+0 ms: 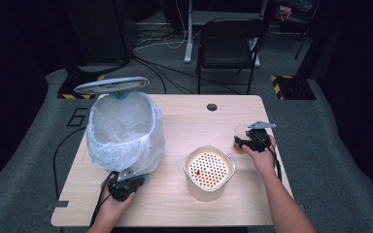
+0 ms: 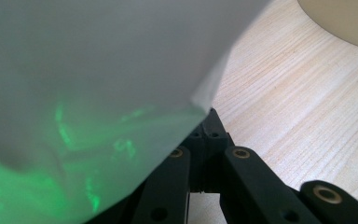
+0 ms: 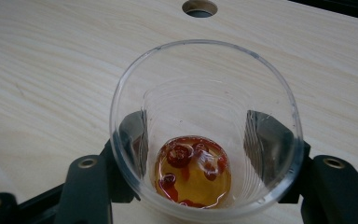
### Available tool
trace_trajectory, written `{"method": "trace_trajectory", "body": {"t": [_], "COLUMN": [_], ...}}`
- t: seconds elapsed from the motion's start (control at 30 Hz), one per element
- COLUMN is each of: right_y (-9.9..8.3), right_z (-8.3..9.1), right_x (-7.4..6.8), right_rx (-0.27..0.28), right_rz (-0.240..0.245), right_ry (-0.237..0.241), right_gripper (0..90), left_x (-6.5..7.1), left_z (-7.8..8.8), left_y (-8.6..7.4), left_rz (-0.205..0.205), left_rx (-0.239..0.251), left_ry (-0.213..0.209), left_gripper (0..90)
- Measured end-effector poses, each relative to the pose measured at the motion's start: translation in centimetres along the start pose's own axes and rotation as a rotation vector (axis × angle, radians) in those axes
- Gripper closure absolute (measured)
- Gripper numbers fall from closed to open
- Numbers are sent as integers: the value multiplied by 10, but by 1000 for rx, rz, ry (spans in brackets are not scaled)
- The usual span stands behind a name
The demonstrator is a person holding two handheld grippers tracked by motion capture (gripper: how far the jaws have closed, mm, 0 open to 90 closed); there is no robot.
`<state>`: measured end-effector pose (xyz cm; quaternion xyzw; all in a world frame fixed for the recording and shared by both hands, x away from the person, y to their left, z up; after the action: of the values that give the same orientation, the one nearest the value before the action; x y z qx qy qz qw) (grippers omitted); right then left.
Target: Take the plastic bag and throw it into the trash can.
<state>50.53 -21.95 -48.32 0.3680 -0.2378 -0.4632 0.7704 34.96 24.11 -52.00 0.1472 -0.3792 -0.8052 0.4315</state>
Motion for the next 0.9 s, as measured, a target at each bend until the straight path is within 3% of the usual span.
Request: {"method": "trace_trajectory", "body": {"t": [0.33, 0.37, 0.47, 0.9], "right_y": [6, 7, 9, 22], "right_z": [25, 28, 36, 61], "right_x": [-5, -5, -7, -18], "right_rx": [32, 33, 42, 47], "right_rz": [19, 22, 32, 78], "right_ry": [26, 30, 43, 94], "right_gripper": [409, 409, 411, 413], "left_x": [0, -1, 0, 0], "left_z": [0, 0, 0, 0], "left_y": [0, 0, 0, 0], "left_rz": [3, -13, 8, 3], "left_rx": [0, -6, 2, 2], "left_ry": [1, -11, 5, 0], "left_gripper": [900, 900, 900, 900]}}
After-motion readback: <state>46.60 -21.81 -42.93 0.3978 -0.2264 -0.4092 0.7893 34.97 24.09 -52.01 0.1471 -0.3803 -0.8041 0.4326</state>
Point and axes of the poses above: each handheld gripper's, and its own axes: z roughly backward along the jaws, y roughly out of its top, x roughly to its right, the point moved 1 cm from there along -z, roughly forward along the jaws, and after that the axes turned 1 degree about -y, right-handed, at the moved point
